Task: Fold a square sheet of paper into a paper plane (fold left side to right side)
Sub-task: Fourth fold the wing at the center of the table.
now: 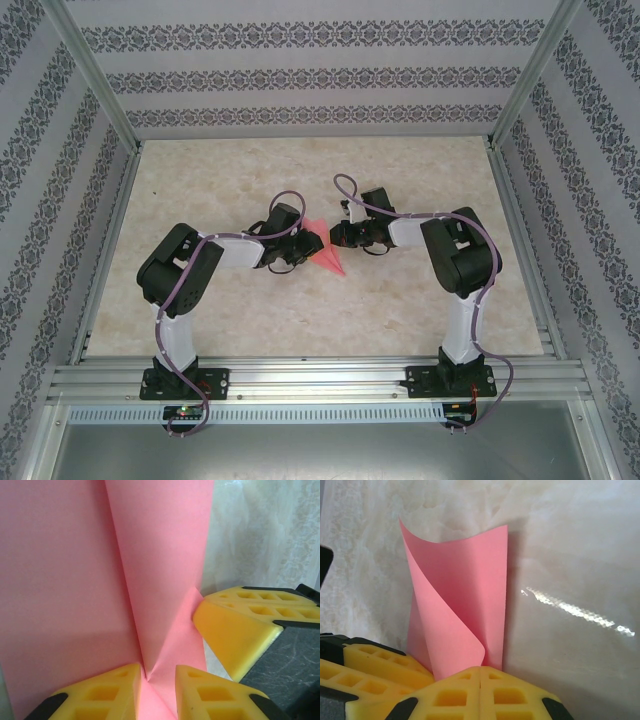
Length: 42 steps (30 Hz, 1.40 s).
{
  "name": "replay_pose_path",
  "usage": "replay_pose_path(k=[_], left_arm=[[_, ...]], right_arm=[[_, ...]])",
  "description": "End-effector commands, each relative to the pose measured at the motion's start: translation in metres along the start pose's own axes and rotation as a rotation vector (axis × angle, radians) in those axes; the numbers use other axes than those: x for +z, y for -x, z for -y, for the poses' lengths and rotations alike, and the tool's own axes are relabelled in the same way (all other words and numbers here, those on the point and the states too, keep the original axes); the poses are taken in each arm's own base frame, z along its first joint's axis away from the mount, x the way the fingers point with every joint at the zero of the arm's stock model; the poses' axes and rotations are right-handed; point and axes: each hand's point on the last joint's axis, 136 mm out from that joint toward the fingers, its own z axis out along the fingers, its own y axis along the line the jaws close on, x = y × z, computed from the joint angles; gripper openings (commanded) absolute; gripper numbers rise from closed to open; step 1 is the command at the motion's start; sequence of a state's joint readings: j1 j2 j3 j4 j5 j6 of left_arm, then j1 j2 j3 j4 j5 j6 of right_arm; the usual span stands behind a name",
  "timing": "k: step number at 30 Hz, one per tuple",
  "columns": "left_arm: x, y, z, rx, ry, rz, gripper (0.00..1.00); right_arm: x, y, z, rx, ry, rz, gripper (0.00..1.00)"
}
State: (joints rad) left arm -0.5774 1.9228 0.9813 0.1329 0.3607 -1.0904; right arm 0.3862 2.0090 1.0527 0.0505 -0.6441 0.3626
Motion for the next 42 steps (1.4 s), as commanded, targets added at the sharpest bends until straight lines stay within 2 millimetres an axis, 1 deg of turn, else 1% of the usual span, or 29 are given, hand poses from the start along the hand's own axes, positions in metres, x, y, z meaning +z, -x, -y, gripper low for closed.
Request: replay_pose_path(k=[1,11,17,23,28,33,39,42], left_arm=[[0.002,-0.002,0.003,0.013,0.009,-0.005,0.26],[0.002,-0.003,0.001,0.012,0.013,-0.006,0.26],[0.003,-0.004,-0.001,0.012,0.016,-0.007,0.26],[0.002,-0.003,0.0,0.017,0.013,-0.008,0.26],[-0.002,-0.002,0.009,0.028,-0.006,-0.008,0.26],[-0.013,0.001,0.023,0.053,-0.029,0.004,0.26],[-0.03,0.012,0.038,0.077,-0.044,0.035,0.27],[-0.03,0.016,0.045,0.09,-0.049,0.033,0.27]], right_arm=[[0.006,0.006,0.001,-0.039,-0.013,-0.002,0.06],[0.006,0.004,0.007,-0.04,-0.034,-0.011,0.07],[0.004,0.006,0.005,-0.042,-0.029,-0.005,0.07],[0.005,-0.002,0.011,-0.042,-0.05,-0.031,0.07],[0.006,-0.008,0.016,-0.033,-0.056,-0.043,0.07],[0.006,-0.008,0.015,-0.029,-0.051,-0.047,0.07],[0.006,-0.009,0.015,-0.024,-0.049,-0.051,0.07],[0.006,-0.01,0.016,-0.023,-0.049,-0.054,0.07]])
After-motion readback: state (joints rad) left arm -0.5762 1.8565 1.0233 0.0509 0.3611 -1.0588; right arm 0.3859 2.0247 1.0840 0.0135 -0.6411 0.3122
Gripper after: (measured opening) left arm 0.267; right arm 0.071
